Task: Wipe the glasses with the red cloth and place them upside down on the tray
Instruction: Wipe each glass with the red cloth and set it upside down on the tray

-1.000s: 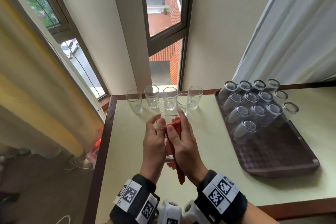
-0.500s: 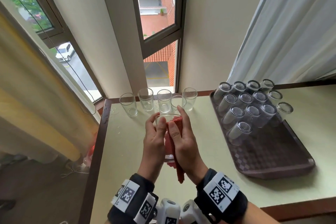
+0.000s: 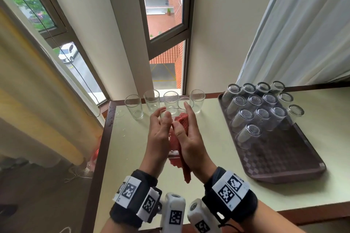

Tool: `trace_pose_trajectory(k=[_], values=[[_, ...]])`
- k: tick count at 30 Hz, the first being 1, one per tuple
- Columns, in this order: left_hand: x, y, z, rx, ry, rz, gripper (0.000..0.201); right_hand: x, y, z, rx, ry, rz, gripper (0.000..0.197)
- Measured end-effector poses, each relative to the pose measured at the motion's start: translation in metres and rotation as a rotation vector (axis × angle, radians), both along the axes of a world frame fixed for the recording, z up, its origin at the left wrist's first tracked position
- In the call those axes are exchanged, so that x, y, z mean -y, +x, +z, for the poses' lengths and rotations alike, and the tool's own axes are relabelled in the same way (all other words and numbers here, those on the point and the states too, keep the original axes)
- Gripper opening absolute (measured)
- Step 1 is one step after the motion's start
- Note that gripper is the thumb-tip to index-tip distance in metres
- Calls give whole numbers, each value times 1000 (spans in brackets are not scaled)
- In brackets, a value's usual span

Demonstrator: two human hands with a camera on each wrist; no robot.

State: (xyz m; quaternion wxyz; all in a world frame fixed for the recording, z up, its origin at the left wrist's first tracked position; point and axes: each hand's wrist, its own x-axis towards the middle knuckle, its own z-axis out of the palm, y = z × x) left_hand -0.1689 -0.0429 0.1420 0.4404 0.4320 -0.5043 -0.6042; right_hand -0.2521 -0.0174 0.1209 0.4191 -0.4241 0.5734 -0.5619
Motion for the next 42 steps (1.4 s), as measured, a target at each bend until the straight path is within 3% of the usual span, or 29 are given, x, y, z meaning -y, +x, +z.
trace_pose_trajectory(k=[7,11,17,22,27,36,42], values=[[-17,-3,-4,37,-83,25,50,-3,-11,16,141,31,-24,78],[-16,0,-13,117,-80,56,53,-13,-6,15,174,20,6,64],[-24,4,-19,17,-40,96,47,-20,-6,5,36,35,50,76],[-31,-2,-17,-54,-73,46,38,-8,-13,9,141,60,18,79],[-27,4,-18,-29,-54,40,69,-16,-2,7,125,40,18,73],[-32,5,-9,-67,-52,34,40,-9,-5,16,210,77,61,73],[-26,13,-10,-67,-54,48,50,-18,5,12,116,27,52,65]])
